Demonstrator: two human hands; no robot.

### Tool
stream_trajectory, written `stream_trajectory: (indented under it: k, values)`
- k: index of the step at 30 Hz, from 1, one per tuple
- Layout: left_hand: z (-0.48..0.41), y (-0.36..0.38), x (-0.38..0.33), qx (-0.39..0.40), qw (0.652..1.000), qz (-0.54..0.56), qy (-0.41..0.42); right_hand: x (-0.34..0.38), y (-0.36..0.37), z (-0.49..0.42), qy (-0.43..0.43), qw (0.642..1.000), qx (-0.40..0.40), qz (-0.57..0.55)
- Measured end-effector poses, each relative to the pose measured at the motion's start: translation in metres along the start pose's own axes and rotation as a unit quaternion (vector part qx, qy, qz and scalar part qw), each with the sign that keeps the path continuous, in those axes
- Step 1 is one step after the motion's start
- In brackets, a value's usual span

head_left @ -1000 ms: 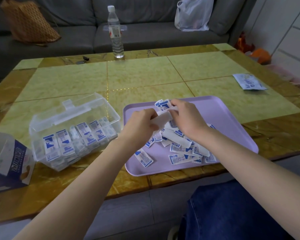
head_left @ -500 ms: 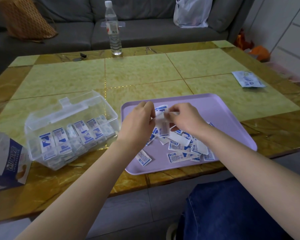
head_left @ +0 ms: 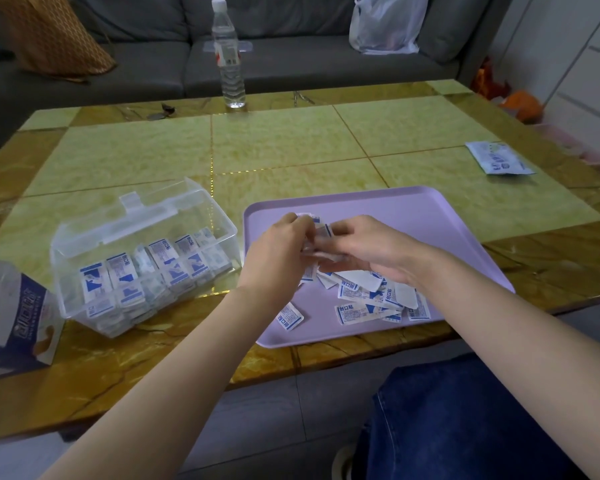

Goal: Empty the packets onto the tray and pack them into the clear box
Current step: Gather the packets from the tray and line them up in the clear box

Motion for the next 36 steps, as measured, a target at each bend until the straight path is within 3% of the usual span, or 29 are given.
stream_trajectory:
  k: [5,9,12,15,20,25,30,36]
  values:
    - [0.004,0.018,0.002,0.037,0.993,0.113,-0.006,-0.010,-0.009,-0.005,-0.006,0.991,-0.075,0.107]
    - [0.011,0.035,0.005,0.099,0.988,0.120,0.006,-0.012,-0.022,-0.009,-0.018,0.984,-0.118,0.135]
    - [0.012,0.026,0.006,0.056,0.994,0.088,0.014,-0.015,-0.024,-0.014,-0.024,0.970,-0.130,0.202]
    - [0.008,0.009,0.007,0.005,0.999,-0.027,0.020,-0.013,-0.024,-0.012,-0.048,0.956,-0.155,0.242]
    - [0.005,0.032,-0.001,0.117,0.980,-0.145,0.063,-0.006,-0.013,0.000,-0.123,0.924,-0.183,0.313]
    - [0.013,0.042,0.000,0.122,0.986,-0.106,0.046,-0.025,-0.001,-0.001,-0.110,0.891,-0.165,0.409]
    - [0.021,0.046,0.002,0.145,0.987,-0.066,0.029,-0.024,0.003,0.007,-0.134,0.905,-0.173,0.366]
    - [0.024,0.045,0.010,0.141,0.990,0.007,-0.012,-0.010,-0.003,0.010,-0.164,0.893,-0.234,0.348]
Point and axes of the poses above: each hand's wrist, its own z-axis away from the middle knuckle, its own y-axis out of the palm, x = y × z, the point moved 9 cm from there along -z, towards the middle knuckle, and after that the axes turned 13 degrees about y, right-handed, at the moved point
